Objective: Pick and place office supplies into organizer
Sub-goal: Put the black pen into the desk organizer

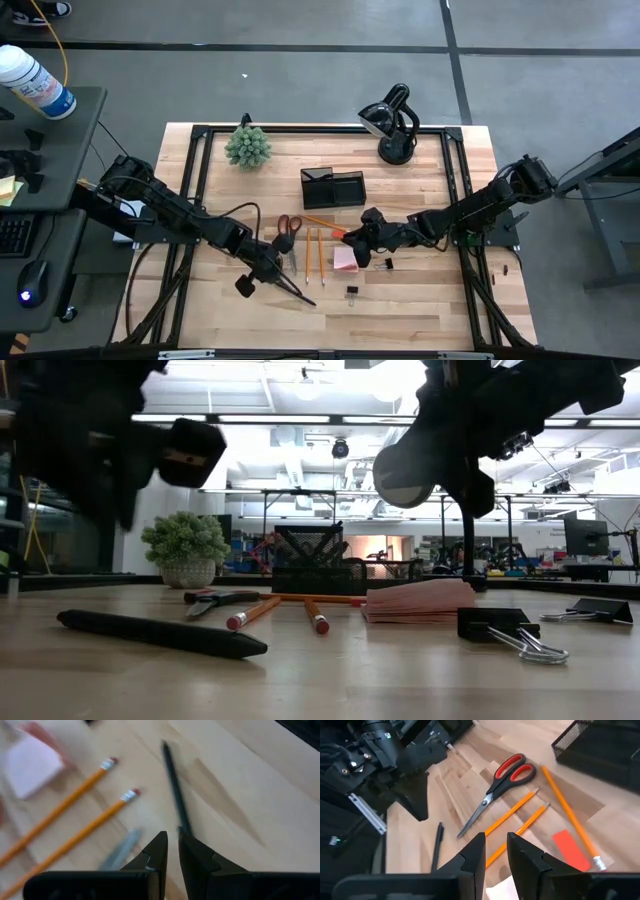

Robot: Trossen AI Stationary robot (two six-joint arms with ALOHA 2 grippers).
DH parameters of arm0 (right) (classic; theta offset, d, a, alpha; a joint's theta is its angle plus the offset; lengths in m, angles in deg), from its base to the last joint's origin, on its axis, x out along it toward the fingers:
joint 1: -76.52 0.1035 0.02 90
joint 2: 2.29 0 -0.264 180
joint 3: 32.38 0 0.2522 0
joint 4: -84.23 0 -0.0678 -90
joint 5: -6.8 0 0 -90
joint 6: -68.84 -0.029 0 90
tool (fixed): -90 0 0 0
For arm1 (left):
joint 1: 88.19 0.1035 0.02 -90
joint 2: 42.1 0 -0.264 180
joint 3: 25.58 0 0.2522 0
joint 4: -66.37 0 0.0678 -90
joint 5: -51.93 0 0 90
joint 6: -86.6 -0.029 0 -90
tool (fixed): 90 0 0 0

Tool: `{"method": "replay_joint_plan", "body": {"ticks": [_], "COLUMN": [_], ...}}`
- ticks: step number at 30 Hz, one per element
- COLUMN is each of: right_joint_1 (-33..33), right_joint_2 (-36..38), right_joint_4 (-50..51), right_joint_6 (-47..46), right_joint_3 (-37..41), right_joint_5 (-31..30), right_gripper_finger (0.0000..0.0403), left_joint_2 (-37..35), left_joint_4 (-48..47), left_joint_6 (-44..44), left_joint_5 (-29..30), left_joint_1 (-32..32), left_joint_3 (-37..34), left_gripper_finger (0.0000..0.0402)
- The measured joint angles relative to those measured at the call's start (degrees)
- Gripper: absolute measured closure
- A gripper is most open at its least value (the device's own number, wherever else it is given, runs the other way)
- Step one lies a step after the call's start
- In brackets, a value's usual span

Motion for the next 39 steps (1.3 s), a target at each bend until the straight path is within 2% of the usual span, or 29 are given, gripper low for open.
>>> {"method": "replay_joint_plan", "body": {"ticks": [9,16,21,24,29,34,39], "right_joint_1": [0.0,0.0,-0.2,-0.7,-1.6,-1.9,-1.9], "right_joint_2": [0.0,0.0,0.0,0.0,0.0,0.0,0.0], "right_joint_4": [0.3,0.4,0.5,0.8,0.9,1.2,1.2], "right_joint_6": [6.4,6.8,6.9,6.9,6.9,6.9,6.8], "right_joint_3": [0.0,0.0,0.0,0.0,0.0,0.0,0.0], "right_joint_5": [-0.4,-2.1,-4.2,-4.2,-4.2,-3.6,-2.7], "right_gripper_finger": [0.0329,0.0329,0.0329,0.0329,0.0329,0.0329,0.0329], "left_joint_2": [0.0,0.0,0.5,2.1,5.7,6.1,6.1], "left_joint_4": [-5.9,-6.2,-5.1,-5.3,-0.6,3.9,3.6], "left_joint_6": [0.8,-4.5,-4.5,-1.8,2.6,4.2,4.5], "left_joint_5": [-0.5,-1.1,-1.1,-1.1,-1.2,-1.1,-1.7], "left_joint_1": [0.0,0.0,0.0,0.0,0.0,0.0,0.0], "left_joint_3": [0.0,0.0,0.0,0.0,0.0,0.0,0.0], "left_gripper_finger": [0.0364,0.0364,0.0364,0.0364,0.0364,0.0364,0.0364]}}
